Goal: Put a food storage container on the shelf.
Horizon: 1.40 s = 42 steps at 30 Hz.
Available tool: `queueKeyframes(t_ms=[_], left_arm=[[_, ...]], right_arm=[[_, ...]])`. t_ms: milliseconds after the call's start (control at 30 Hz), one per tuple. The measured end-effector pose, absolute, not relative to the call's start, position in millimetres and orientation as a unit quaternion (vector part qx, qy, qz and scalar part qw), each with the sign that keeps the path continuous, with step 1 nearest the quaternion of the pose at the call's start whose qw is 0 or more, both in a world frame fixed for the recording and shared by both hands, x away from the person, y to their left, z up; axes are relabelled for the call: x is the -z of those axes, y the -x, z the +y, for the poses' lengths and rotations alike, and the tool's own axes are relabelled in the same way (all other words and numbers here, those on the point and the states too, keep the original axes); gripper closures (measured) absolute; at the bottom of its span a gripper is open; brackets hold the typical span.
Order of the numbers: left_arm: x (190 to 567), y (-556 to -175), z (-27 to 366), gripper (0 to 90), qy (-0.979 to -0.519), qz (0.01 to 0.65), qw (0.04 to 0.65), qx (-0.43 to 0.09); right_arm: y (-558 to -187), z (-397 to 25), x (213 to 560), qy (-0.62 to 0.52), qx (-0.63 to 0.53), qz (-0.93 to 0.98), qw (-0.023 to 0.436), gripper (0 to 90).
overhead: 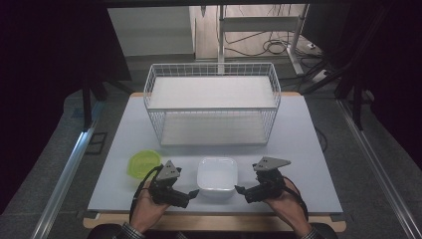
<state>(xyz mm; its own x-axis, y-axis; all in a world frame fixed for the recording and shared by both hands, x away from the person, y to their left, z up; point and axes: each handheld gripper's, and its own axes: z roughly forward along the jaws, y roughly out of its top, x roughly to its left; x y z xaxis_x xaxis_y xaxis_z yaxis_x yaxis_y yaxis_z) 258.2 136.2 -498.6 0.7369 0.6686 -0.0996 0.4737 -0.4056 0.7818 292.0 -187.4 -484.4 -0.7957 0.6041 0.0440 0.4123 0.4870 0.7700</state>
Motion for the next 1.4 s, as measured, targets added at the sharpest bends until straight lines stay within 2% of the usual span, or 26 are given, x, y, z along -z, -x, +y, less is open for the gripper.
queueKeyframes(t_ms=[233, 400, 633, 833, 967, 1167, 1200, 1333, 1367, 1400], left_arm=[[492, -270, 128, 4.0, -0.827, 0.341, 0.437, -0.095], [492, -280, 120, 6.5, -0.831, 0.334, 0.436, -0.09], [500, -294, 119, 8.9, -0.829, 0.343, 0.435, -0.076], [507, -304, 120, 9.8, -0.822, 0.35, 0.449, -0.031], [511, -305, 119, 12.3, -0.817, 0.346, 0.462, 0.015], [506, -299, 119, 23.0, -0.822, 0.353, 0.446, 0.019], [503, -295, 122, 26.8, -0.821, 0.363, 0.441, 0.025], [497, -288, 127, 42.2, -0.819, 0.38, 0.429, 0.032], [497, -288, 127, 45.7, -0.819, 0.38, 0.429, 0.032], [491, -285, 126, 50.2, -0.824, 0.386, 0.415, 0.022]], right_arm=[[-295, -181, 482, -0.311, -0.414, 0.851, 0.092, 0.8], [-299, -178, 478, -0.324, -0.404, 0.852, 0.077, 12.1], [-311, -167, 481, -0.331, -0.392, 0.856, 0.056, 13.9], [-320, -162, 486, -0.345, -0.39, 0.854, 0.021, 16.3], [-324, -163, 489, -0.35, -0.396, 0.848, -0.02, 22.3], [-321, -163, 486, -0.364, -0.387, 0.847, -0.032, 28.4], [-318, -164, 483, -0.375, -0.382, 0.844, -0.03, 36.1], [-313, -171, 478, -0.394, -0.388, 0.832, -0.034, 53.5], [-313, -171, 478, -0.394, -0.388, 0.832, -0.034, 53.5], [-311, -174, 477, -0.406, -0.393, 0.824, -0.039, 59.5]])
